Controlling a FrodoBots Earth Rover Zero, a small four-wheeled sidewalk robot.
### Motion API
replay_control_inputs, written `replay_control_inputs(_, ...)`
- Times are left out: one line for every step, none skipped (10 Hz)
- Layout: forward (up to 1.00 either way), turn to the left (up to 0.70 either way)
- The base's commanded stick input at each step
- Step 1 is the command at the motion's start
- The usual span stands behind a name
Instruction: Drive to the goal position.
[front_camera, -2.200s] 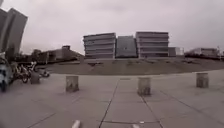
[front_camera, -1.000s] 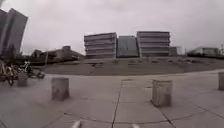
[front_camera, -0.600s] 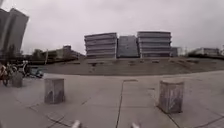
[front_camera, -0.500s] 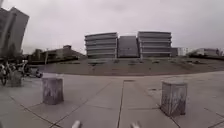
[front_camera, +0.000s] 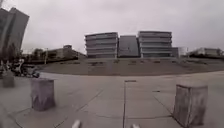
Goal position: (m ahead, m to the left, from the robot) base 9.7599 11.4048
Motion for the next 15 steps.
replay_control_inputs(0.7, 0.0)
replay_control_inputs(0.7, 0.0)
replay_control_inputs(0.7, 0.0)
replay_control_inputs(0.7, 0.0)
replay_control_inputs(0.7, 0.0)
replay_control_inputs(0.7, 0.0)
replay_control_inputs(0.7, 0.0)
replay_control_inputs(0.7, 0.0)
replay_control_inputs(0.7, 0.0)
replay_control_inputs(0.7, 0.0)
replay_control_inputs(0.7, 0.0)
replay_control_inputs(0.7, 0.0)
replay_control_inputs(0.7, 0.0)
replay_control_inputs(0.7, 0.0)
replay_control_inputs(0.7, 0.0)
